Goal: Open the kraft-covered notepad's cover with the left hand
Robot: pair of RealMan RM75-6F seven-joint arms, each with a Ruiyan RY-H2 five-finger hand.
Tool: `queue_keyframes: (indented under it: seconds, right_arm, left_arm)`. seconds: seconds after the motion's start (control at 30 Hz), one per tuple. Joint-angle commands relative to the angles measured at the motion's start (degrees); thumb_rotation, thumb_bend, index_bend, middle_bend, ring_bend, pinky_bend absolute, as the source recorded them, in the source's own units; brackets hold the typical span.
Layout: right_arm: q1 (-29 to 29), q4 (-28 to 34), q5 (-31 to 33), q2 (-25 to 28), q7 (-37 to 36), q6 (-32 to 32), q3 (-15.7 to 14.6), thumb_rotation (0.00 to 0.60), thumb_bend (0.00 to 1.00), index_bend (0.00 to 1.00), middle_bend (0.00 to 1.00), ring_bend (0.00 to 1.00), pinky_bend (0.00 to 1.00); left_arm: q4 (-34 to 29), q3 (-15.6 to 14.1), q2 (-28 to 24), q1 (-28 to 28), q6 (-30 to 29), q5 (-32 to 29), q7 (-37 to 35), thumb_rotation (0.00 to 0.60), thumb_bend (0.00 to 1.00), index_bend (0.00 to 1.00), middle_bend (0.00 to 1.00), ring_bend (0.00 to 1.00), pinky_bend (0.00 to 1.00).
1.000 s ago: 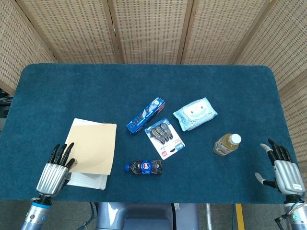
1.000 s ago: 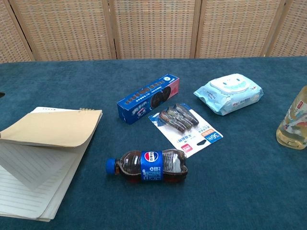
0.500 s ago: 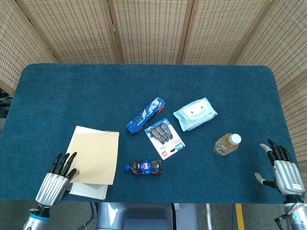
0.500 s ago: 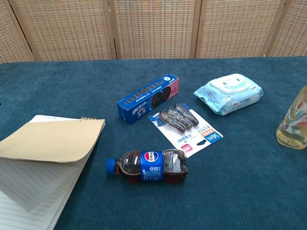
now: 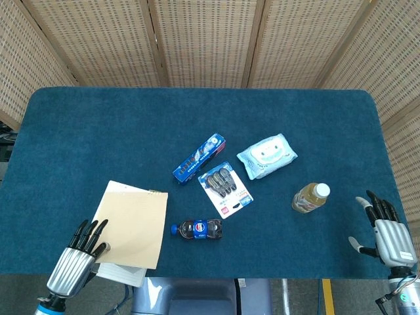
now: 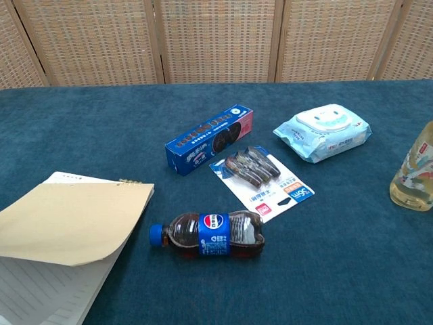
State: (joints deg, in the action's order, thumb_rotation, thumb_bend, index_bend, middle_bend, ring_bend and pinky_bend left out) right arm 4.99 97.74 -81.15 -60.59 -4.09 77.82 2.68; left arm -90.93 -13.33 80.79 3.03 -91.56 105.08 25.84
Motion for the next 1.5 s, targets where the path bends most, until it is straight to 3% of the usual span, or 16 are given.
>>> queue_keyframes:
  seconds: [0.03,0.2,0.53,1.13,1.5]
  right_arm:
    - [0.0,0.0,0.0,0.0,0.0,0.0,0.0,0.6,0.26,0.11,0.0,0.0,0.0]
    - [0.0,0.0,0.0,0.0,0.1,0.0,0.0,0.6,0.26,0.11,0.0,0.0,0.0]
    - [0.0,0.1,0.0,0.1,0.1,0.0,-0.1,0.6,0.26,0.11,0.0,0.0,0.0]
    - [0.1,0.1,0.3,0.1,-0.1,-0.4,0.0,0.6,0.26,0.11,0.0,0.0,0.0]
    - [0.2,0.0,0.3,0.1,-0.4,-0.7,0.0,0.6,0.26,0.11,0.0,0.0,0.0]
  left_arm:
    - [-0.3,-0.3,-0.4,-0.4,0.1,0.6,-0.2,0.6,0.69,0.79,0.0,0.0,0.0]
    - [-0.4,-0.3,-0.7,-1.0,-0.1,1.5,-0.3,0.6,0.69,0.79,0.0,0.0,0.0]
    - [-2.6,4.8,-1.8,0.7,1.4,-0.4,0.2,0.6,0.69,0.79,0.0,0.0,0.0]
    - [-9.1,21.0,-5.1,11.3,11.2,-12.9,4.7,0.6,0.69,0.79,0.0,0.0,0.0]
    - [-8.5,26.3,-4.3,16.0,15.7,-21.9,7.9,0.6,0.69,0.79,0.0,0.0,0.0]
